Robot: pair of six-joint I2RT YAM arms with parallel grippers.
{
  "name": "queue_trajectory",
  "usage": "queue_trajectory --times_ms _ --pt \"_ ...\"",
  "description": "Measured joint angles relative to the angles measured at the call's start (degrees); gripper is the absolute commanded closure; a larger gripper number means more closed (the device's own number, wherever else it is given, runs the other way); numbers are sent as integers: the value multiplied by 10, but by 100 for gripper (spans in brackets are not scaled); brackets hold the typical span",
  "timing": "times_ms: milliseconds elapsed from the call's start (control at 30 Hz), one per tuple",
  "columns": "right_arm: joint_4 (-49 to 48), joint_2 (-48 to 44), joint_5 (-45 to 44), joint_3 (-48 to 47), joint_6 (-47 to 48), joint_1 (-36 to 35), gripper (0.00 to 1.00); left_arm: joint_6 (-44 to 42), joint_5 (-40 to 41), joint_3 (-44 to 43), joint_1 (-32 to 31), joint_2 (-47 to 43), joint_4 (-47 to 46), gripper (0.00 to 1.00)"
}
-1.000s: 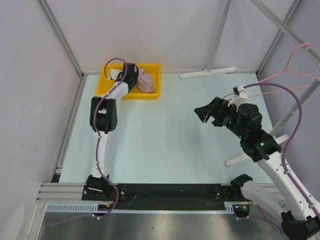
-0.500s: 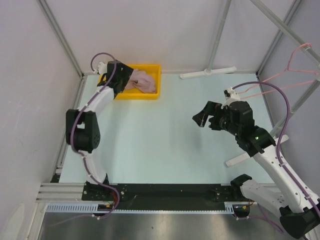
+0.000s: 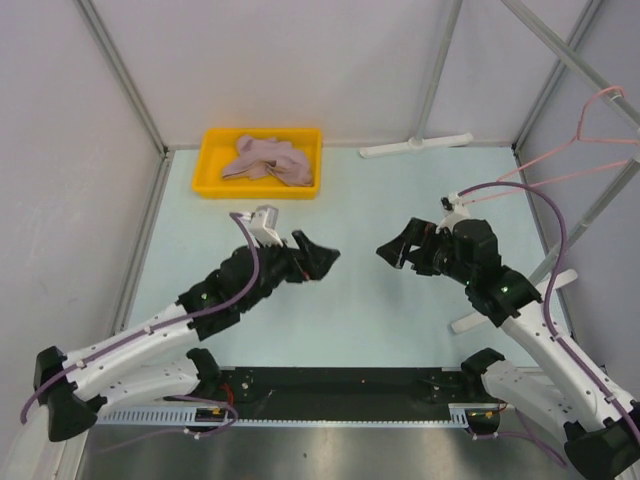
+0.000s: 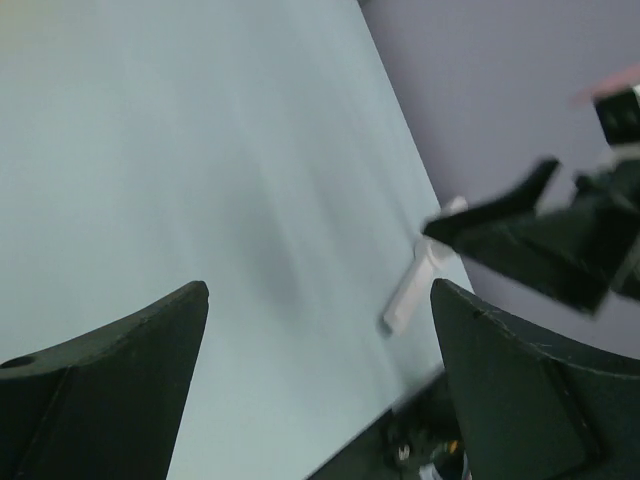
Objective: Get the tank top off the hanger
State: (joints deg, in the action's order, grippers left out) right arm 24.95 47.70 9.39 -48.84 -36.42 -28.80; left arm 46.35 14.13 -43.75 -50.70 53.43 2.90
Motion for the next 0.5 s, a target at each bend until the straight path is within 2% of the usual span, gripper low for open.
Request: queue_trajectory --times_ms 233,367,500 --pt "-90 -8 31 118 -55 -10 0 -50 24 131 -187 -78 -27 3" --pt "-178 -32 34 206 -94 -16 0 -54 19 224 -210 -145 -46 2" --pt "-265 -44 35 305 -138 -19 0 -53 18 313 -211 -268 -76 1"
